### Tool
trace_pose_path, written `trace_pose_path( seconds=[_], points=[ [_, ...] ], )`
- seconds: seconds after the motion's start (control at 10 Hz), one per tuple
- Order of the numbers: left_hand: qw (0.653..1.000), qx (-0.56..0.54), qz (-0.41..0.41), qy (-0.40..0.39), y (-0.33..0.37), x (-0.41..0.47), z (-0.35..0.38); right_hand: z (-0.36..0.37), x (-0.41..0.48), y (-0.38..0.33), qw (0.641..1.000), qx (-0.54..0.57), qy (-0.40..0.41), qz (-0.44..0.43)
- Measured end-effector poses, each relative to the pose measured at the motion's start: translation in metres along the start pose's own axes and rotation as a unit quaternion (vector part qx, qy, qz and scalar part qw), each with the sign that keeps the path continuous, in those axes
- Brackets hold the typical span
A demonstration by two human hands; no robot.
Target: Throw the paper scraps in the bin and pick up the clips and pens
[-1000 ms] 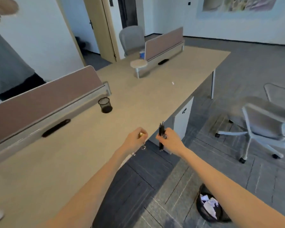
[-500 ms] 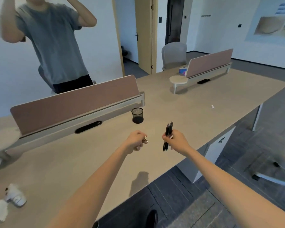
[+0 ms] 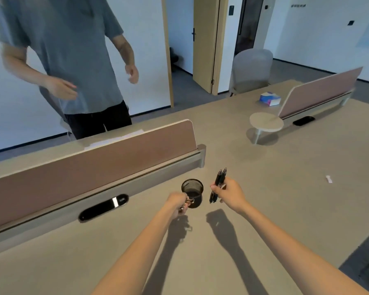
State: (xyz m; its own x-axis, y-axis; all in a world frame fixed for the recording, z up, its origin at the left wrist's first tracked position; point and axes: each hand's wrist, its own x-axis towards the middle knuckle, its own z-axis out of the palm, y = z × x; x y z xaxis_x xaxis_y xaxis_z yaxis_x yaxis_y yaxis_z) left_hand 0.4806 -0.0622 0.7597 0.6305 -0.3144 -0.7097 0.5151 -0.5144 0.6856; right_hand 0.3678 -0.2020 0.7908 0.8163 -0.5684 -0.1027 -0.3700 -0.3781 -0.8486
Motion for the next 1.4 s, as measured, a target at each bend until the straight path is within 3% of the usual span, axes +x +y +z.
trace_pose_path(
  seconds=[0.4, 0.7, 0.9, 1.2, 1.4],
  points=[
    [0.984, 0.093, 0.125, 0.090, 0.039, 0.110, 0.017, 0.020, 0.095, 0.045, 0.997, 0.046, 0.002, 0.069],
    [0.932, 0.229, 0.280, 0.018, 0.029, 0.124, 0.018, 0.030, 0.114, 0.045, 0.996, 0.054, 0.015, 0.063],
    [0.937, 0.213, 0.277, -0.019, 0.020, 0.118, 0.009, 0.038, 0.110, 0.040, 0.995, 0.074, 0.034, 0.050],
    [0.927, 0.227, 0.296, 0.038, 0.027, 0.116, -0.018, 0.060, 0.114, 0.035, 0.992, 0.104, 0.004, 0.074],
    [0.925, 0.242, 0.290, 0.036, 0.022, 0.114, -0.028, 0.068, 0.112, 0.045, 0.985, -0.088, -0.074, 0.125]
  ],
)
